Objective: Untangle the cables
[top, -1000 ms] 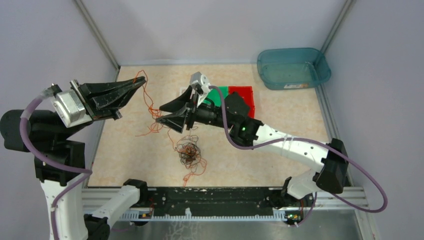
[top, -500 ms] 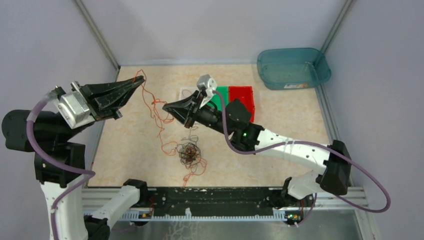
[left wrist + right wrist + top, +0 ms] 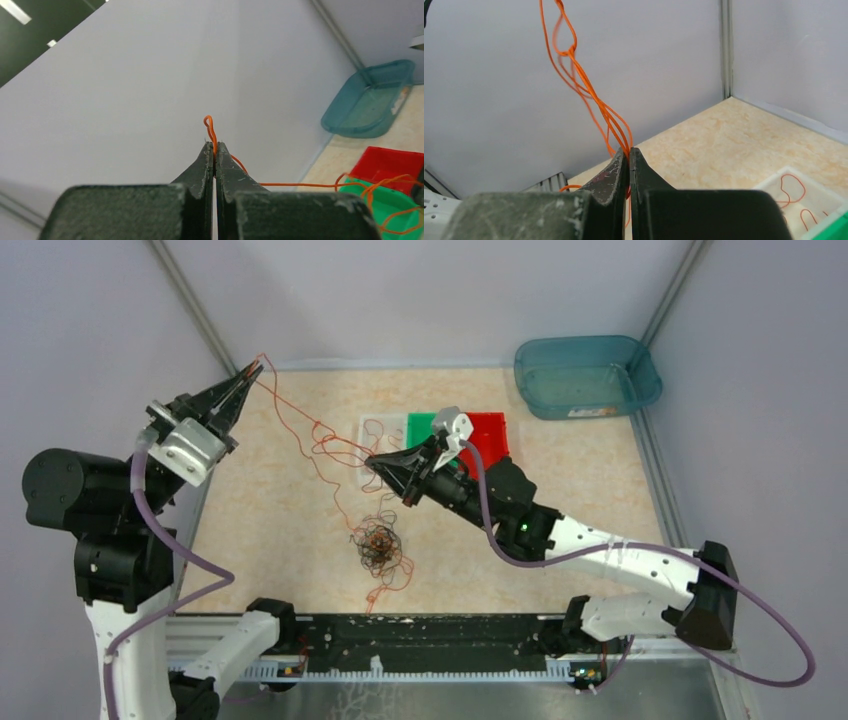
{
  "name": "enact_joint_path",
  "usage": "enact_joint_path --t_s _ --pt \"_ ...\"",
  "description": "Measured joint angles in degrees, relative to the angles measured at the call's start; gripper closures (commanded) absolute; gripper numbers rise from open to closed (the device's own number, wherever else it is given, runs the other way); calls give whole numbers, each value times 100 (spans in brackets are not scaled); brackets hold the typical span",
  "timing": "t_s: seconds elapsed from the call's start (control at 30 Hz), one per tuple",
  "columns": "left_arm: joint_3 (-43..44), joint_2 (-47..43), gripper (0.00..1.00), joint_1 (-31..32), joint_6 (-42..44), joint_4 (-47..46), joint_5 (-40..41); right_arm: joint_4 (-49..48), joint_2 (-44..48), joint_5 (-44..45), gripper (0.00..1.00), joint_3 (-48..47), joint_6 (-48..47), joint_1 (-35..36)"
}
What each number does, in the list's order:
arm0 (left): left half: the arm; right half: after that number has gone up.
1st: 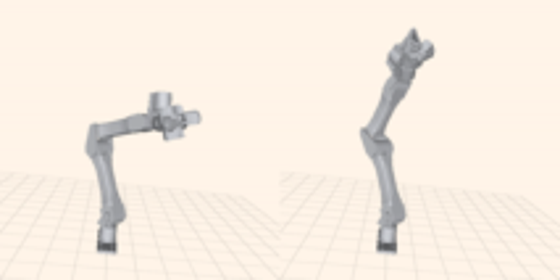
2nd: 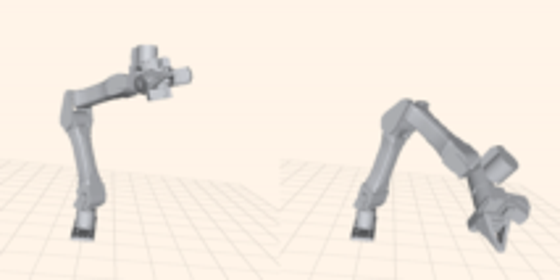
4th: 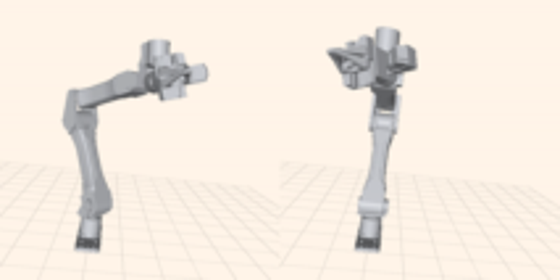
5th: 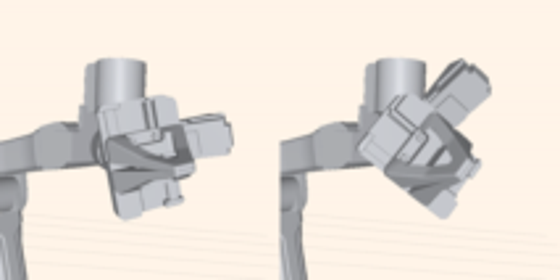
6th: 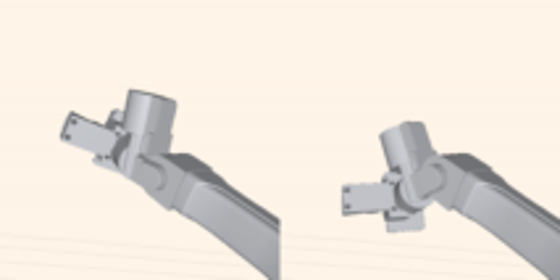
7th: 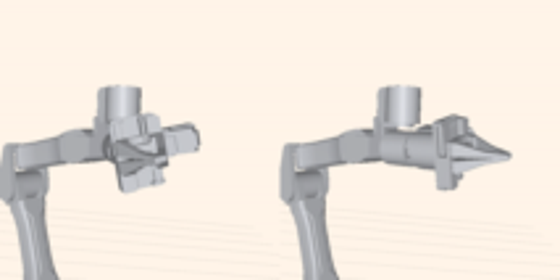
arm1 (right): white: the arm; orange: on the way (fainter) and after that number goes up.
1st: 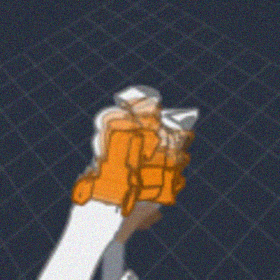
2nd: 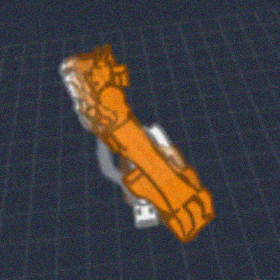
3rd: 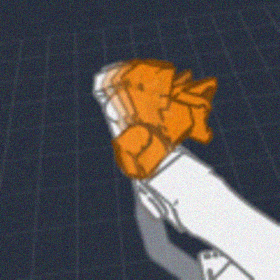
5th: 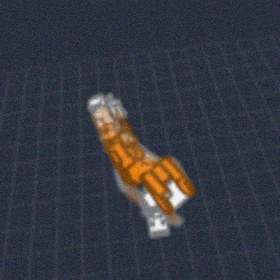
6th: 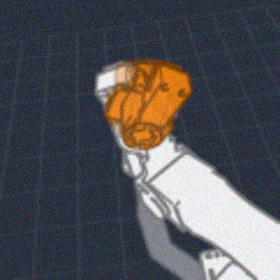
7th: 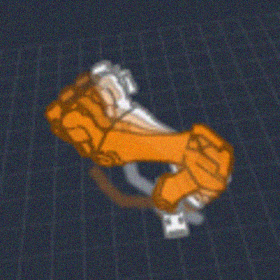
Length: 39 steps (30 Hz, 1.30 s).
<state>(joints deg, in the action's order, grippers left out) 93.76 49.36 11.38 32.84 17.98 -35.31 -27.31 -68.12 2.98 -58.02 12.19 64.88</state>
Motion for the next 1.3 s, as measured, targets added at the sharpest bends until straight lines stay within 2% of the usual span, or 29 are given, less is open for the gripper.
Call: enact_joint_path --t_s 0.37,0.63,0.83,1.13,1.3 --pt "-284 39 100 11 780 -1069 1770 269 616 365 100 1040 195 -59" --pt "-291 68 100 11 1036 -1665 2302 389 1095 511 100 1515 442 -63" --pt "-315 210 100 11 1325 -2485 2933 730 1438 713 100 2017 610 -68" --pt "-184 380 100 11 1386 -2826 3104 1320 2184 1156 100 3344 1073 -96" --pt "98 483 100 11 907 -2354 2444 1491 2175 1305 100 3593 1239 -96"
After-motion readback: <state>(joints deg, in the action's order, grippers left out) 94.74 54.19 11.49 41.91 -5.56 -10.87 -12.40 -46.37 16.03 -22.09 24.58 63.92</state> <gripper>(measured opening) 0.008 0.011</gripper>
